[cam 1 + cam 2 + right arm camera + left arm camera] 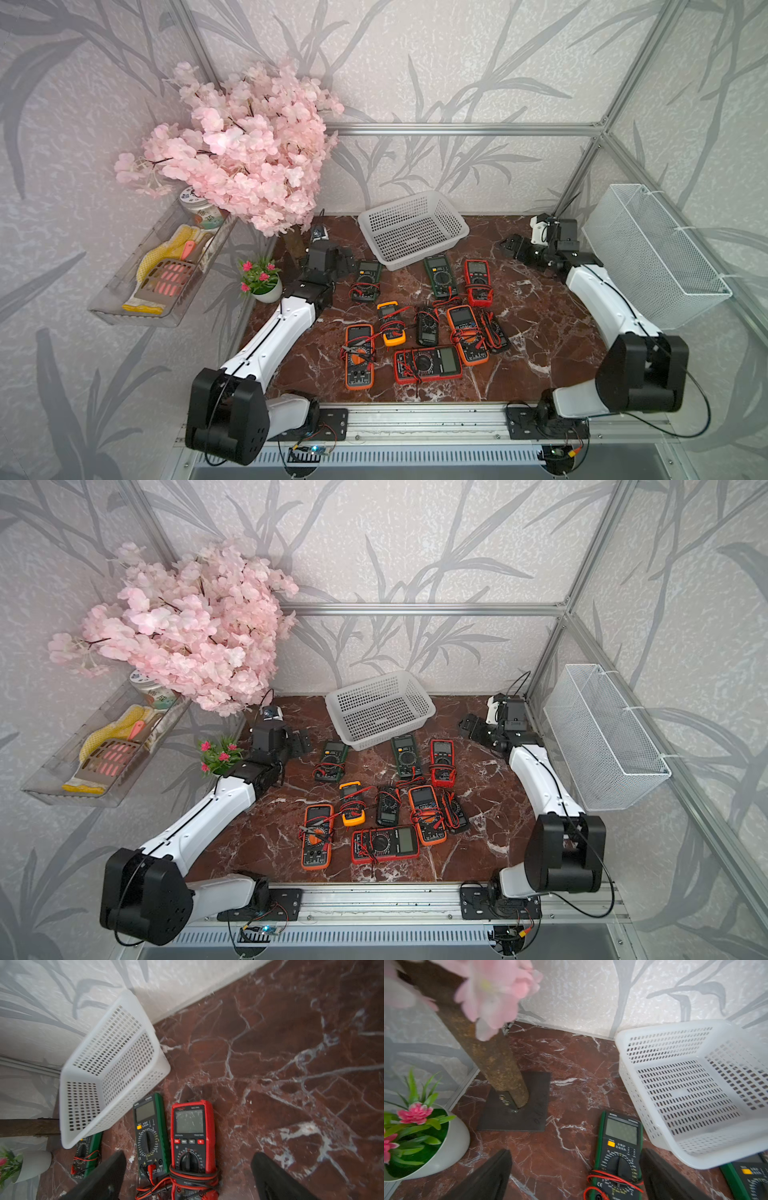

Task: Put the multimeter into the basket
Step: Pick up the multimeter from the center of the board.

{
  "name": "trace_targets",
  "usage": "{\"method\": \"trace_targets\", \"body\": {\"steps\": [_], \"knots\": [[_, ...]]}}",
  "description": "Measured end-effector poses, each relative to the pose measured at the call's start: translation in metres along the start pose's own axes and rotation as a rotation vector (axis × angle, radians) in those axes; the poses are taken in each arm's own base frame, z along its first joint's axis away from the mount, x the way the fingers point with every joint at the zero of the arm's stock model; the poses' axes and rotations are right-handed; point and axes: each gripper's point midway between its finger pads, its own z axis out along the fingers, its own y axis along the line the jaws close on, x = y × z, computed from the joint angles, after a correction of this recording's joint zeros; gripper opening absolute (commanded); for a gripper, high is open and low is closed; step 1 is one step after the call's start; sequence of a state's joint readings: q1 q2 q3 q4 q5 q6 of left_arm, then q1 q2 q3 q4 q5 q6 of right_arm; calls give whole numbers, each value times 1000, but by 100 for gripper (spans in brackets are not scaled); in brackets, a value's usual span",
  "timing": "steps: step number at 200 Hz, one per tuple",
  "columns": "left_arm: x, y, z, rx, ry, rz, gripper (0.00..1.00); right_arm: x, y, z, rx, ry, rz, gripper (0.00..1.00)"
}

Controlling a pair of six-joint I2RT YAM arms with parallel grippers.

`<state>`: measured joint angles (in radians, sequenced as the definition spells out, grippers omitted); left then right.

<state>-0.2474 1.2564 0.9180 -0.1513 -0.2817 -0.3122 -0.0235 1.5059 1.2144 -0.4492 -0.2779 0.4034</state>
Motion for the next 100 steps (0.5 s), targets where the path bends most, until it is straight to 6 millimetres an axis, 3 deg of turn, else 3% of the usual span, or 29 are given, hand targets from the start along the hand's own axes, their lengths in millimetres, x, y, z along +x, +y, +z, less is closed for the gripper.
{"method": "trace_targets", "body": {"steps": [33,72,85,100], "knots": [[1,-32,-2,45,55,-1,100,27,-35,15,200,174,81,99],[4,-72,3,81,119,27,100,54,-48,20,53,230,259,99],[4,-83,6,91,134,36,100,60,-46,22,38,253,266,100],[3,-95,10,99,148,48,100,60,-29,24,14,274,224,100]]}}
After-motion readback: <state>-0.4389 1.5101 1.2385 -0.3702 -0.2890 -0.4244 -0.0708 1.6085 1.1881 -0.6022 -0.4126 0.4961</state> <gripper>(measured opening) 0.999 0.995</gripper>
